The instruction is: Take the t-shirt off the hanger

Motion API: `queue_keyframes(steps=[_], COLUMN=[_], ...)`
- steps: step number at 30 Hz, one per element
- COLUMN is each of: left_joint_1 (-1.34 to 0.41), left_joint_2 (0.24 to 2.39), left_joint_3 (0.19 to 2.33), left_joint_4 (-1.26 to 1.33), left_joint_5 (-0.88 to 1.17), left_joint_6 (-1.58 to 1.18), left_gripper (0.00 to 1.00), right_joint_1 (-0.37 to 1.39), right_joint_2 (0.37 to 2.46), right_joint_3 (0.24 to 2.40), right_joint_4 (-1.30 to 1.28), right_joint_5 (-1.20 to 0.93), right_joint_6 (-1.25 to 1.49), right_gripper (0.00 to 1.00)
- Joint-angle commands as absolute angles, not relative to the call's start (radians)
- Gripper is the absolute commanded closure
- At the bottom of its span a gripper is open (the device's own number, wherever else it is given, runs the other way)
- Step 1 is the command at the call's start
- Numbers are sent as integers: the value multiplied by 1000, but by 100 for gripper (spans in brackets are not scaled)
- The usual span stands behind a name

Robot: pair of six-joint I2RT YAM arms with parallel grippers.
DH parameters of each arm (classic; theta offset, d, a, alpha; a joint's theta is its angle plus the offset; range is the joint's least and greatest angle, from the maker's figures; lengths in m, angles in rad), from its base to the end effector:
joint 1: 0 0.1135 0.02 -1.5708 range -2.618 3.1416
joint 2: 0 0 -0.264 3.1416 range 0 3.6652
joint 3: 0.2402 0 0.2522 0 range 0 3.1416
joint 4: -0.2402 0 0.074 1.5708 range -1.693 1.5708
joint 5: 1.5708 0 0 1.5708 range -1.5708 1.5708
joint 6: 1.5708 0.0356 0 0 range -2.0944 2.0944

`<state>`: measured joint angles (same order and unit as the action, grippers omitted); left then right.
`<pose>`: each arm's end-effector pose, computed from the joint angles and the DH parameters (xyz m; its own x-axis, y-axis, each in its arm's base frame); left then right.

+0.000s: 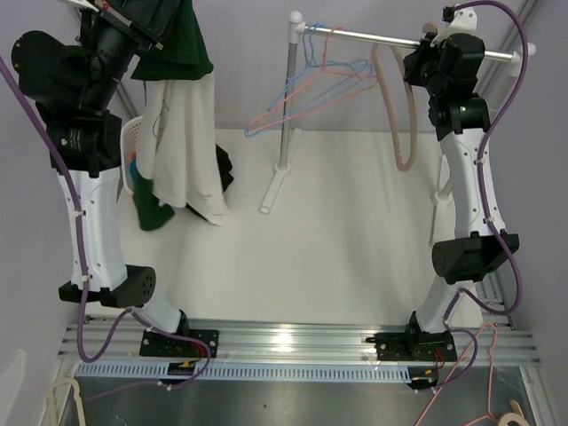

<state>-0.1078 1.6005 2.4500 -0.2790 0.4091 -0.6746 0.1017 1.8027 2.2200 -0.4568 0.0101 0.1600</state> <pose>0.2314 -0.0393 0.6586 0.1498 -0.5926 -0.7915 0.6724 0.6479 -0.3579 0.3878 0.0392 0.5202 -0.0534 0.1547 -0.9865 -0.0840 0.9837 0.1588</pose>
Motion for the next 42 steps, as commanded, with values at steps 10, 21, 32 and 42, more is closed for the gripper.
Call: queue_keyframes(steps=[10, 21, 32, 42], left_joint_1=[193, 301, 314, 223], left_joint_2=[1649, 1940, 1927, 1813], left_joint_3=[2480, 2559, 2571, 1809], left_joint_4=[-114, -86, -9, 159], left_joint_5=[462, 414, 327, 112], left_joint_6=[-770, -686, -549, -549], left_gripper=[99, 99, 99, 99], right_joint_1=[9, 9, 32, 74], right_joint_2=[2032, 2059, 2060, 2025], right_joint_3=[2536, 2556, 2551, 2448], right_joint_4=[-511, -506, -520, -502], right_joint_5=[-63, -153, -169, -198], right_joint_6=[256, 267, 256, 227], right_gripper=[100, 100, 100, 100])
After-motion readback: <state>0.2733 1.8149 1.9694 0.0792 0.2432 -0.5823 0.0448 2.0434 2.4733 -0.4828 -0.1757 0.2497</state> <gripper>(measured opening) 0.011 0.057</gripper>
